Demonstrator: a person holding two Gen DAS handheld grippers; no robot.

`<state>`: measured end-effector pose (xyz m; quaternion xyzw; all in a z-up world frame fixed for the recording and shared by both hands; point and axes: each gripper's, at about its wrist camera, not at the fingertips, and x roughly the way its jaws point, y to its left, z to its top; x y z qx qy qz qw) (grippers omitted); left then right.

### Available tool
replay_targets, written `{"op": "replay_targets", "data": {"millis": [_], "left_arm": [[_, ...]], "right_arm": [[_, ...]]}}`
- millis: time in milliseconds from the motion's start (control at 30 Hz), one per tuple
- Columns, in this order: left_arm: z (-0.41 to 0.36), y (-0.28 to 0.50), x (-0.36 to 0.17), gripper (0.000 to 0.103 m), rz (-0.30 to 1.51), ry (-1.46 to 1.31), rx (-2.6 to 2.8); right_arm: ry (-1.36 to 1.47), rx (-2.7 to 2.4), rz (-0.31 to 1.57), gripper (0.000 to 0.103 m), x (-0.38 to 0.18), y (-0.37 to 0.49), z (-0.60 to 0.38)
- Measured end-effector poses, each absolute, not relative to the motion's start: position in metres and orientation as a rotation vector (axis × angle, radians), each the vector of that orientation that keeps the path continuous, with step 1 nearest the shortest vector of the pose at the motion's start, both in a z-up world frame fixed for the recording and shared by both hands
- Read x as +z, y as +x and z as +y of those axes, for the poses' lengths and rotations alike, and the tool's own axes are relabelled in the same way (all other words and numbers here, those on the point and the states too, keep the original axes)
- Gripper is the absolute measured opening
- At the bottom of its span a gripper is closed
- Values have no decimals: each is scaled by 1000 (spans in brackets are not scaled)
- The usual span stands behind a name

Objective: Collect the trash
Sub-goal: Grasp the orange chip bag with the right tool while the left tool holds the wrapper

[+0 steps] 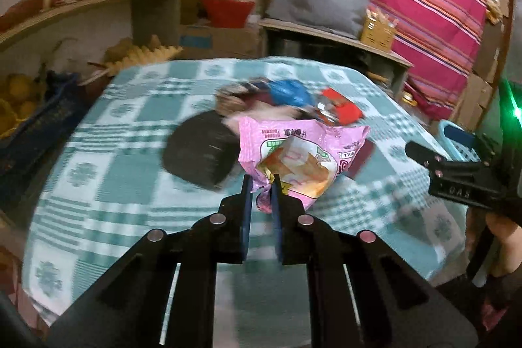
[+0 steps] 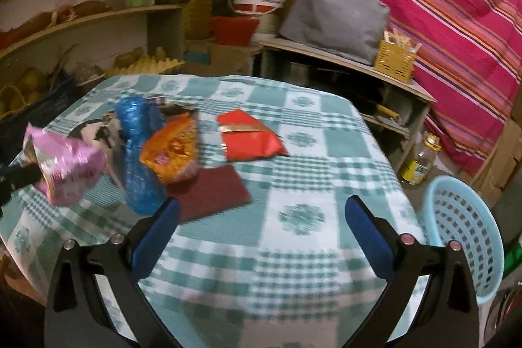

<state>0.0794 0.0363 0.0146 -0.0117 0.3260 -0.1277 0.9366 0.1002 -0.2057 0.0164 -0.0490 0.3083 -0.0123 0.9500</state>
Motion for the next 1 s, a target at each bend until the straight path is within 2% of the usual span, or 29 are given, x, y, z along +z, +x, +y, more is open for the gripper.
{"op": "replay_targets", "data": {"millis": [100, 167, 433, 600, 800, 867, 1000], "left_arm": [[54, 82, 21, 10, 643, -34, -226], [66, 84, 25, 10, 630, -39, -198], [85, 103, 20, 10, 639, -44, -147], [87, 107, 14, 10, 649, -49, -146], [87, 107, 13, 10, 648, -50, -146], [86, 107, 13, 10, 644, -50, -146], [83, 106, 16, 10, 637, -53, -145]], "right_arm": [[-119, -4, 636, 97, 14, 109, -191], [-122, 16, 654, 87, 11, 115, -183], [-160, 77, 711, 74, -4, 136, -151], [-169, 100, 736, 58, -10, 151, -142], [-145, 156, 753, 32, -10, 163, -145], [-142, 165, 742, 20, -6, 159, -149], [-110, 171, 717, 11, 4, 150, -166]]}}
